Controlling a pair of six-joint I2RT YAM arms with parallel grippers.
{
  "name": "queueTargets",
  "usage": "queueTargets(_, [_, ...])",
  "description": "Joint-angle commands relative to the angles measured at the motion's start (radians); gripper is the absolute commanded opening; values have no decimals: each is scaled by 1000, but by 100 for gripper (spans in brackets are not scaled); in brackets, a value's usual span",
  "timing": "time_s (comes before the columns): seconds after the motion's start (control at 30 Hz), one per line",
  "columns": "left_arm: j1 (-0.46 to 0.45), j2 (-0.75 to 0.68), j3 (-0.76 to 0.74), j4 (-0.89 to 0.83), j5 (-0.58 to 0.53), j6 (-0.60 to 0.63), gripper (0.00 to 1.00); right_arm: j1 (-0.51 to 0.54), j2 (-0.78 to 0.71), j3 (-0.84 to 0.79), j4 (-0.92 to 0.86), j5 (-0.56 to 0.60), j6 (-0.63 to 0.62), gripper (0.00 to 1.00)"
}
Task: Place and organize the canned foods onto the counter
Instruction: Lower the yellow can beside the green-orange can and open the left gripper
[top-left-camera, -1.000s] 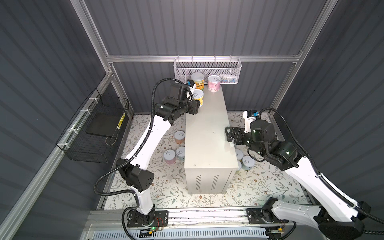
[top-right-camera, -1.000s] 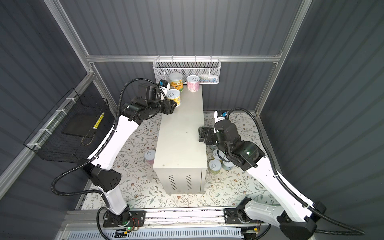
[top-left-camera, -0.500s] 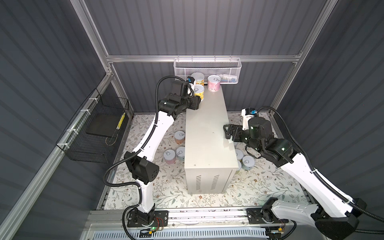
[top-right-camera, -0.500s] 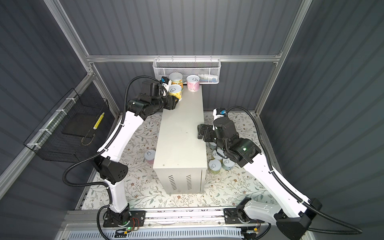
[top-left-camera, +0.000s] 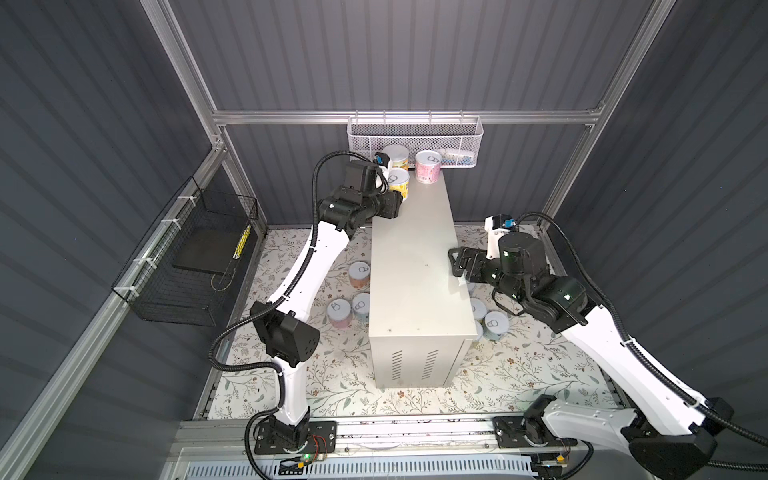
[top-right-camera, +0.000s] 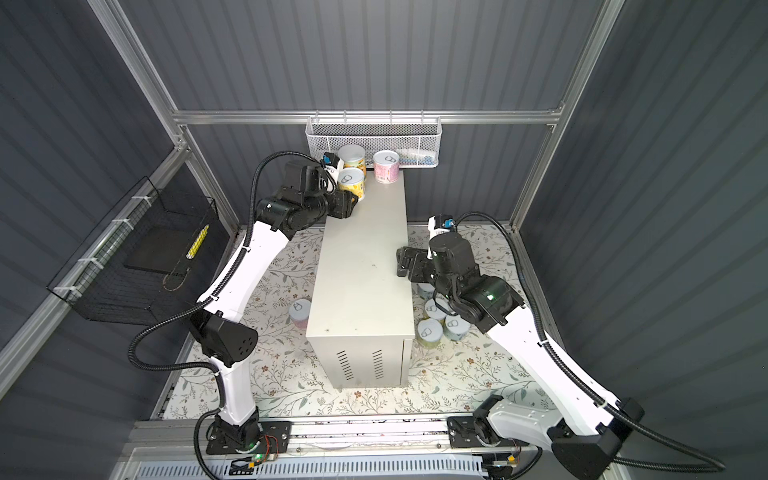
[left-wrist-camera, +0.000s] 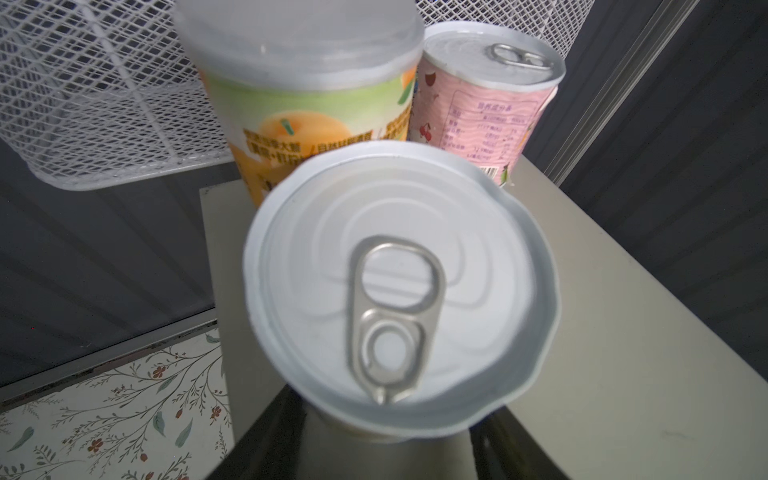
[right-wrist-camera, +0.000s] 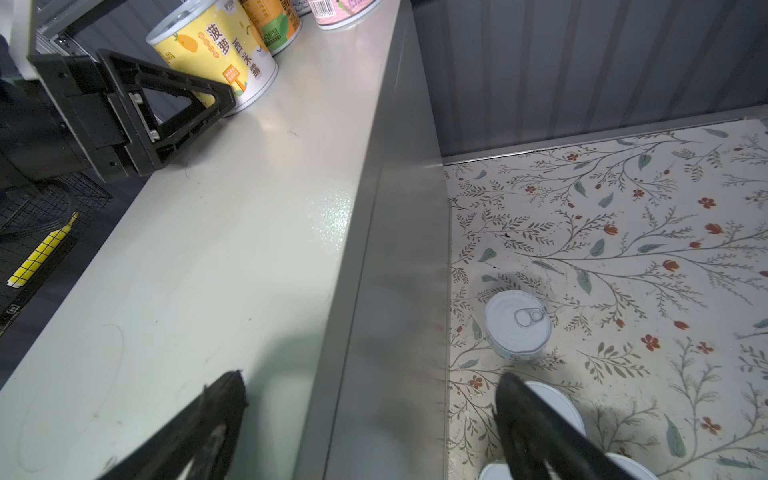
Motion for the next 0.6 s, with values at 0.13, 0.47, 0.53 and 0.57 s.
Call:
queueTargets(0.13, [11, 5, 17, 3, 4, -19, 64, -6, -33, -10, -38, 46, -3, 95])
queueTargets(0.47, [12, -73, -41, 25, 29, -4, 92, -29, -148, -11, -121, 134, -24, 96])
queueTargets(0.53, [12, -103, -63, 28, 18, -7, 97, -39, -182, -33, -144, 146, -13, 97])
queueTargets(0.57, [12, -123, -84, 35, 11, -7, 99, -42, -199, -47, -159, 150, -3, 97])
